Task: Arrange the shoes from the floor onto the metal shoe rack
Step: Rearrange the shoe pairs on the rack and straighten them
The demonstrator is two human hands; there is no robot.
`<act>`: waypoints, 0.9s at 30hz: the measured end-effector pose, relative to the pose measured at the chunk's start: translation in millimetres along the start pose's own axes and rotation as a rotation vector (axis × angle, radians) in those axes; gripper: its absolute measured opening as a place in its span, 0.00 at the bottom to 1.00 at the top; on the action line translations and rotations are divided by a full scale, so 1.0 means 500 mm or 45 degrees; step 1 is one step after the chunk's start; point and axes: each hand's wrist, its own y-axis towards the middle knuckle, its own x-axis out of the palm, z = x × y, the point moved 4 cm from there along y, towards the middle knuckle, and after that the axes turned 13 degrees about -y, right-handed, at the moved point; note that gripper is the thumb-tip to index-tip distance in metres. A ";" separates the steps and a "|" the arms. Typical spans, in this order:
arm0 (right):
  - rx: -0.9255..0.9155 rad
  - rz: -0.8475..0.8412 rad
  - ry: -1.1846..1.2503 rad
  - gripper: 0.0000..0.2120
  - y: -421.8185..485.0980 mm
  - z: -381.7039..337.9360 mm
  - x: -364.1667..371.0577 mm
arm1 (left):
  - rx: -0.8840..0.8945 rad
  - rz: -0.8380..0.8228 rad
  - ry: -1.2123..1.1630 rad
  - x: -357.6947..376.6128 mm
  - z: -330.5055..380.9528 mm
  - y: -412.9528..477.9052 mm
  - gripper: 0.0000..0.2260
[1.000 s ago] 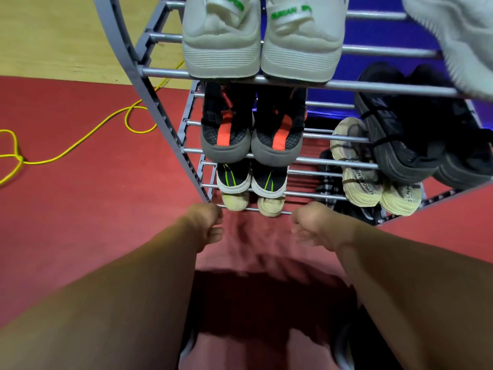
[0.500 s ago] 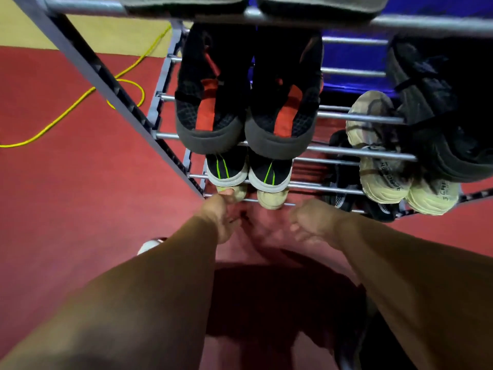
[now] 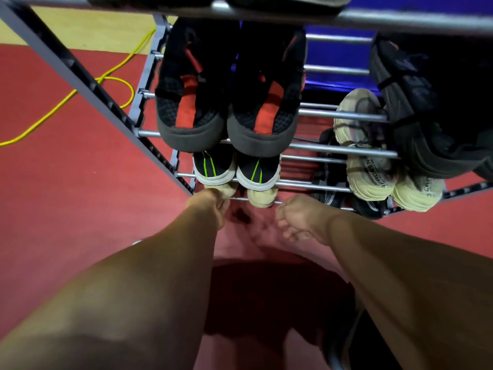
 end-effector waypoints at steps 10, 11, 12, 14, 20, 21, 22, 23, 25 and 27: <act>-0.057 -0.076 -0.308 0.07 -0.055 -0.054 0.007 | -0.144 0.040 0.301 -0.096 0.000 -0.111 0.12; -0.079 -0.075 -0.338 0.05 -0.070 -0.060 0.008 | -0.136 0.040 0.333 -0.107 0.007 -0.131 0.13; -0.096 -0.069 -0.373 0.02 -0.088 -0.064 0.009 | -0.134 0.034 0.357 -0.115 0.013 -0.155 0.13; -0.141 -0.035 -0.459 0.03 -0.128 -0.063 0.008 | -0.133 0.008 0.448 -0.136 0.029 -0.201 0.12; -0.305 0.099 -0.897 0.08 -0.286 -0.057 -0.035 | -0.166 -0.140 0.878 -0.208 0.088 -0.348 0.10; -0.312 0.110 -0.899 0.07 -0.312 -0.050 -0.043 | -0.157 -0.150 0.935 -0.214 0.103 -0.373 0.09; -0.325 0.103 -0.880 0.07 -0.338 -0.042 -0.049 | -0.148 -0.176 0.995 -0.215 0.118 -0.400 0.07; -0.340 0.107 -0.813 0.07 -0.359 -0.035 -0.054 | -0.131 -0.203 1.051 -0.216 0.134 -0.425 0.06; -0.345 0.183 -0.561 0.07 -0.398 -0.021 -0.068 | -0.084 -0.268 1.131 -0.216 0.162 -0.470 0.04; -0.360 0.273 -0.328 0.08 -0.431 -0.011 -0.081 | -0.023 -0.324 1.099 -0.219 0.181 -0.501 0.07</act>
